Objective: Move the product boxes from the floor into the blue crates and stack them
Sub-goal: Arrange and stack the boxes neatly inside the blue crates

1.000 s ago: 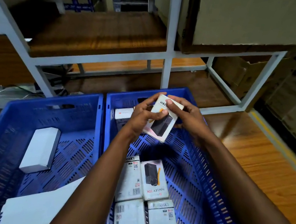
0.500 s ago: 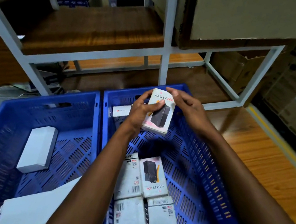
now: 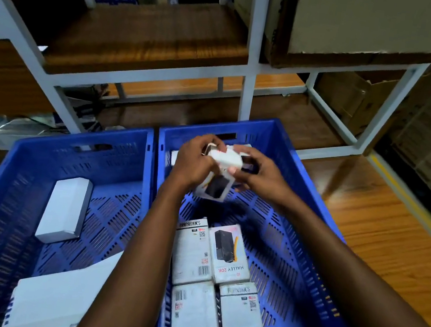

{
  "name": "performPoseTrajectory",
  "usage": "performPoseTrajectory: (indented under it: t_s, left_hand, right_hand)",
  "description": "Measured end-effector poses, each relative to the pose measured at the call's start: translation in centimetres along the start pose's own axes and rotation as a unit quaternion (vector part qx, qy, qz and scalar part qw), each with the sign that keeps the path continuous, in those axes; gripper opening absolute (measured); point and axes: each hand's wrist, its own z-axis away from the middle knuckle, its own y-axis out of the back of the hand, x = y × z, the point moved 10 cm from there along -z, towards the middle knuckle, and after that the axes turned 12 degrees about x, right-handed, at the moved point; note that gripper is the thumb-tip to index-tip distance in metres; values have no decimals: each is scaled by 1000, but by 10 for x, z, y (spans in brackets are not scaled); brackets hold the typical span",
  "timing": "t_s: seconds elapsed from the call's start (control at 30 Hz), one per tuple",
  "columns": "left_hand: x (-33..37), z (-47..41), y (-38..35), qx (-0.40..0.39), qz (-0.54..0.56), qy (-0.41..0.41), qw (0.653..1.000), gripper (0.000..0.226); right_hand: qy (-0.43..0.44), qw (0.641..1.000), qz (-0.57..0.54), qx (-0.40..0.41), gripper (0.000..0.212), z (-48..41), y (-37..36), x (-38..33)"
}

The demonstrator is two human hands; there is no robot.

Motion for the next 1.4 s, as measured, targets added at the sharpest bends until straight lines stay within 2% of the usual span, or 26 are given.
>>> performPoseTrajectory:
  t_s: [0.07, 0.2, 0.33, 0.47, 0.57, 0.63, 0.77, 0.87, 0.93, 1.0, 1.07, 1.13, 1.2, 1.27, 1.3, 1.37, 1.4]
  left_hand:
    - [-7, -1, 13, 12, -121, -33, 992, 36]
    - [-17, -4, 24, -46, -254, -46, 965, 33]
    - [-22, 2, 33, -55, -363, -81, 927, 37]
    - [-27, 17, 17, -69, -493, -133, 857, 42]
    - [-30, 17, 6, -71, -608, -161, 774, 33]
    - [-31, 15, -2, -67, -648, -164, 741, 27]
    - [-34, 14, -30, -85, -670, -159, 720, 18]
    - [-38, 12, -39, -90, -686, -120, 712, 14]
    - [-46, 16, -38, -84, -709, -89, 695, 17]
    - [-55, 21, -35, -75, -751, -75, 651, 30]
    - [-51, 23, -36, -59, -789, -117, 601, 41]
    - [-42, 24, -36, -46, -802, -152, 577, 45]
    - [-24, 30, -43, -25, -782, -196, 591, 55]
    - [-4, 40, -53, 4, -712, -239, 660, 68]
    - [5, 46, -59, 13, -671, -266, 692, 65]
    - [18, 61, -73, -6, -602, -322, 731, 37]
    - [22, 67, -80, -21, -579, -342, 739, 23]
  right_hand:
    - [-16, 999, -4, -29, 50, 7, -27, 12]
    - [-19, 998, 41, -40, 56, 15, -52, 22]
    - [-58, 996, 5, -67, 52, 13, -62, 27]
    - [-63, 997, 36, 2, 45, 7, -43, 23]
    - [-90, 994, 54, 32, 33, 3, -24, 29]
    - [-106, 992, 64, 32, 28, 2, -19, 33]
    - [-106, 989, 99, 16, 23, 6, -18, 33]
    - [-75, 983, 170, -7, 18, 10, -15, 33]
    - [-32, 963, 267, -32, 15, 10, -11, 33]
    - [12, 918, 391, -68, 21, 10, -10, 37]
    - [19, 874, 473, -109, 29, 14, -11, 45]
    - [20, 839, 522, -153, 38, 21, -16, 53]
    - [16, 805, 559, -200, 54, 31, -25, 62]
    - [-4, 766, 589, -258, 70, 47, -36, 73]
    - [-16, 743, 602, -294, 73, 56, -42, 80]
    - [-44, 717, 604, -345, 75, 70, -49, 88]
    - [-63, 724, 589, -352, 77, 72, -49, 89]
